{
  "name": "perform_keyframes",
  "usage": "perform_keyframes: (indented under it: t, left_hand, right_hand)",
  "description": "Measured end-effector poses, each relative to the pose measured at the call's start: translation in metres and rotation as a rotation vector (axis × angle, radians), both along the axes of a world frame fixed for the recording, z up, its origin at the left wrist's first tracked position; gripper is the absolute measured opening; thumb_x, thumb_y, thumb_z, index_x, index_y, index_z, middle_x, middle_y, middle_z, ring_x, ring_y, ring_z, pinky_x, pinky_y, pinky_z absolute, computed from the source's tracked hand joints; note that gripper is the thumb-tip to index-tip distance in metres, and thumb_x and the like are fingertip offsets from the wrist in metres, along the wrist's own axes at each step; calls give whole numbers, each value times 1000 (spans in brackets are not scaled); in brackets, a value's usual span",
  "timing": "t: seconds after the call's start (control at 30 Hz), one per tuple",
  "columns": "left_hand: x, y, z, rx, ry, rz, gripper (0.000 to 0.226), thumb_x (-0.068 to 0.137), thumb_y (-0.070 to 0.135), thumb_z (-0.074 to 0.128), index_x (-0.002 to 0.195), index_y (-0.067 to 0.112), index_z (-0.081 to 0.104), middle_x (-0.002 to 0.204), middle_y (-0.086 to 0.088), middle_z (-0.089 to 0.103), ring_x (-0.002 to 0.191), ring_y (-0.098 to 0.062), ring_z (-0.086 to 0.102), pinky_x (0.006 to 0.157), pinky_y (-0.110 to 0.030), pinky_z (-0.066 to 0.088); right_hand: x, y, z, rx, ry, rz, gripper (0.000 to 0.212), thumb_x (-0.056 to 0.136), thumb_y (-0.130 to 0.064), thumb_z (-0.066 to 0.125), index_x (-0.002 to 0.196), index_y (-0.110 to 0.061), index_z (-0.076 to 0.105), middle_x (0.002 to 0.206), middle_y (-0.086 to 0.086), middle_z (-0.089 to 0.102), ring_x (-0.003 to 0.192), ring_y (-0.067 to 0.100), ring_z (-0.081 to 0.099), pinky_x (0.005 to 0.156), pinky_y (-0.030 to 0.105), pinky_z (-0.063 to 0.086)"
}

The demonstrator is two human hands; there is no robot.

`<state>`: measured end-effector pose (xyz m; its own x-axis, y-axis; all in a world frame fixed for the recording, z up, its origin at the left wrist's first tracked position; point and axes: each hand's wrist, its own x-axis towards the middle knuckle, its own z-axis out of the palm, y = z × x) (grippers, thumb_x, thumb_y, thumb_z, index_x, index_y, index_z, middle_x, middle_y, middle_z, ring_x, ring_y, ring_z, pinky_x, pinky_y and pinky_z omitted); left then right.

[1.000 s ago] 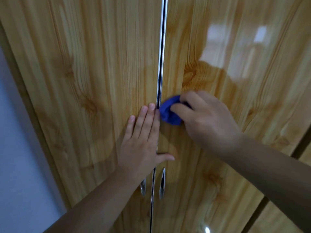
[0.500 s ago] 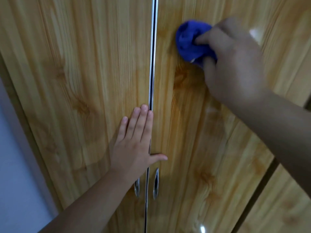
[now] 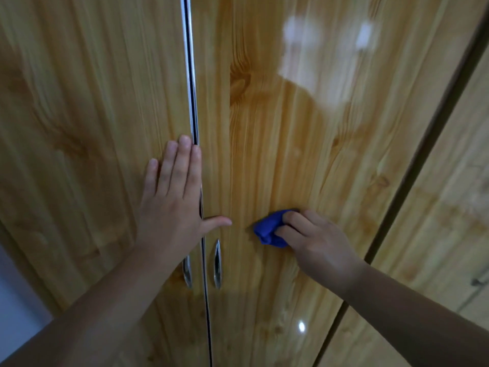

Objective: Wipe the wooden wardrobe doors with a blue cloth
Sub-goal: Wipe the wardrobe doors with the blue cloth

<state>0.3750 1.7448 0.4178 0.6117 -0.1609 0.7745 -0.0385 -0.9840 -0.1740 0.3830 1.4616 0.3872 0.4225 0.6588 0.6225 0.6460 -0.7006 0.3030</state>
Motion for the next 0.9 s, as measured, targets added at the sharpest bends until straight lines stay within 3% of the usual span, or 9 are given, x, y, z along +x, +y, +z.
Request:
perform_keyframes:
  t: [0.13, 0.27, 0.4, 0.47, 0.53, 0.6, 0.67, 0.77, 0.9]
  left_hand:
    - [-5, -5, 5, 2, -3, 45, 145, 65, 93, 51, 164, 2, -4, 174, -12, -12, 162, -29, -4, 130, -54, 12]
    - [-18, -25, 9, -45, 7, 100, 145, 64, 86, 62, 164, 2, 1, 174, -16, 1, 162, -32, 5, 127, -56, 24]
    - [-34, -69, 16, -11, -58, 59, 111, 86, 77, 56, 162, 4, 21, 167, -18, 27, 154, -33, 31, 121, -48, 38]
    - [-40, -104, 27, 17, -44, -16, 86, 95, 65, 50, 159, 10, 35, 163, -11, 38, 146, -30, 44, 116, -44, 44]
    - [-47, -144, 40, -3, -30, -88, 68, 97, 55, 51, 153, 16, 46, 153, -5, 50, 134, -27, 56, 110, -41, 47]
    - [-50, -181, 53, -32, -48, -150, 56, 97, 48, 52, 144, 18, 56, 141, -1, 60, 123, -25, 62, 103, -35, 46]
    - [-50, -211, 66, -67, -69, -201, 49, 96, 46, 52, 136, 20, 63, 131, 0, 66, 117, -23, 65, 99, -33, 46]
    - [-44, -245, 89, -99, -80, -251, 45, 96, 48, 51, 131, 24, 65, 126, 3, 67, 115, -19, 64, 100, -30, 44]
    - [-31, -284, 128, -48, -139, -331, 42, 98, 48, 48, 131, 27, 63, 128, 8, 63, 117, -13, 60, 98, -28, 47]
  right_hand:
    - [1, -13, 9, -65, 38, 24, 33, 74, 2, 72, 100, -18, 70, 107, 0, 60, 82, 19, 51, 72, 32, 51]
    - [-1, -25, 22, -2, 143, 110, 44, 67, 2, 77, 106, -19, 72, 104, 0, 61, 87, 22, 60, 65, 33, 56]
    - [-4, -58, 46, 214, 267, 234, 31, 83, -7, 63, 111, -17, 72, 106, -1, 60, 94, 19, 62, 71, 31, 56]
    - [-7, -82, 58, 346, 309, 314, 33, 86, -12, 51, 113, -16, 71, 107, -4, 58, 94, 12, 60, 79, 18, 51]
    - [-9, -107, 70, 482, 341, 352, 36, 84, -4, 55, 114, -17, 71, 108, -7, 58, 94, 7, 59, 82, 8, 44]
    - [-11, -133, 82, 590, 345, 361, 38, 82, 2, 60, 112, -18, 72, 108, -7, 59, 97, 8, 62, 85, 17, 48]
    - [-10, -160, 92, 693, 380, 382, 37, 82, 2, 60, 108, -22, 72, 107, -11, 59, 98, 5, 63, 87, 20, 49]
    - [-7, -205, 112, 850, 334, 358, 39, 83, -1, 63, 105, -32, 71, 105, -22, 58, 98, -1, 63, 87, 8, 44]
    - [-2, -262, 157, 972, 221, 297, 36, 88, 2, 71, 101, -32, 71, 103, -15, 63, 94, -1, 67, 83, 6, 45]
